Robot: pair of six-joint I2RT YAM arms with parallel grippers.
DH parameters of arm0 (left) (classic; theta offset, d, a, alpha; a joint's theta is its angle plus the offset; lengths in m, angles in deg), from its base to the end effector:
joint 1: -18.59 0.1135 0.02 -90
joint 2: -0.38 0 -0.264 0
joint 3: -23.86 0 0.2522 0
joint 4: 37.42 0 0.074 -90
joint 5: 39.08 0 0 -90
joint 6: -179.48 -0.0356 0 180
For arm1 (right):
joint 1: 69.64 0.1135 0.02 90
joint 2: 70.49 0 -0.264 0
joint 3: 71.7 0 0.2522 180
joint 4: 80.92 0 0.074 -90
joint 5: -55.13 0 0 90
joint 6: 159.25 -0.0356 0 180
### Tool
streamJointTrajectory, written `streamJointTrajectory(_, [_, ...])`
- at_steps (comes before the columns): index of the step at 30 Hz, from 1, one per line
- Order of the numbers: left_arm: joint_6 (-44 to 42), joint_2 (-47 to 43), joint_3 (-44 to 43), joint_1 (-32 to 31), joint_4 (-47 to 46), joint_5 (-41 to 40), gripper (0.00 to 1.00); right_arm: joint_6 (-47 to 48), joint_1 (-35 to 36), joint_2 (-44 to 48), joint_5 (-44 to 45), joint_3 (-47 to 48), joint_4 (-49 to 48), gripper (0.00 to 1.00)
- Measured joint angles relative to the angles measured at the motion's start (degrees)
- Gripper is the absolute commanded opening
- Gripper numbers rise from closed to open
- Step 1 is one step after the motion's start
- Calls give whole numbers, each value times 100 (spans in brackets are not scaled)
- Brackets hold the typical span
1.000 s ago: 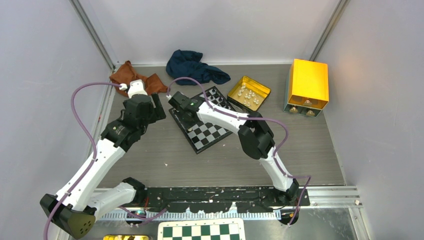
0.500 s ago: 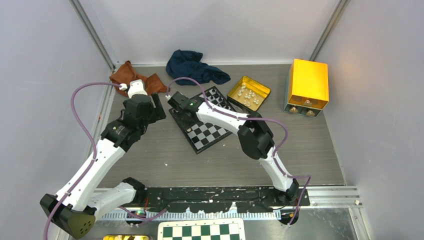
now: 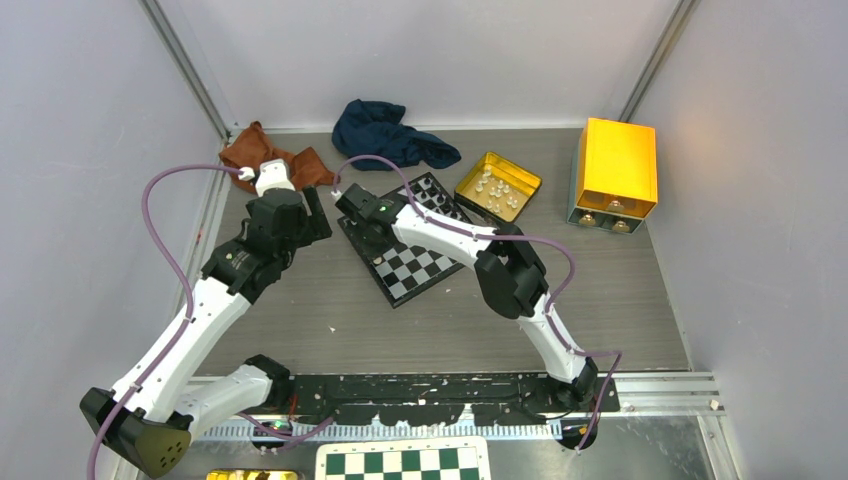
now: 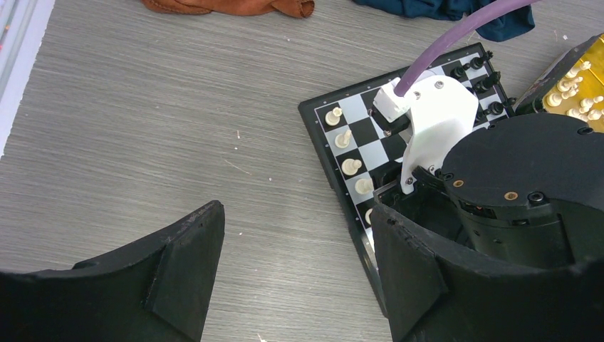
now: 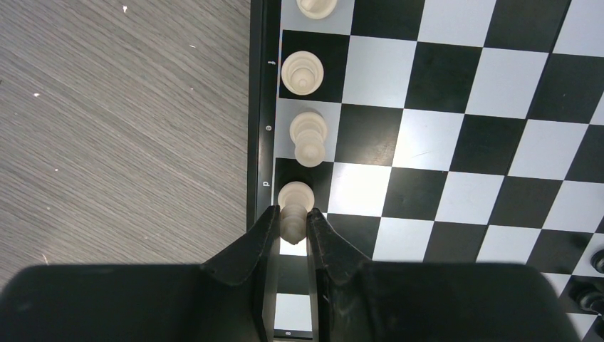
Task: Set up the chess pieces on the board
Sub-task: Place the chess piece on the chessboard.
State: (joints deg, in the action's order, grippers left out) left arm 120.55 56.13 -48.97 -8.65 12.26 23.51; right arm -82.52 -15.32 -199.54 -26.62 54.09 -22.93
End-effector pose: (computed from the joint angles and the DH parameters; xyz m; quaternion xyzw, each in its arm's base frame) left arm 0.1866 -0.0776 0.3489 -0.1422 0.8479 -0.0458 0.5087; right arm 0.2903 0.3956 0.2084 -0.3220 0.9111 0.0798 0.2445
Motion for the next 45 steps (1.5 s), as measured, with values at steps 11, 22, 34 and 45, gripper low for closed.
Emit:
streamJointTrajectory(11, [0, 0, 0, 0, 0, 0, 76, 2, 0, -44, -2, 0, 0, 25])
streamJointTrajectory(22, [0, 0, 0, 0, 0, 0, 76, 4, 0, -48, -2, 2, 2, 34])
streamJointTrajectory(34, [0, -42, 0, 0, 0, 0, 76, 7, 0, -48, -2, 2, 2, 40])
streamJointTrajectory(45, [2, -168, 0, 0, -2, -33, 79, 28, 0, -48, 2, 2, 50, 43])
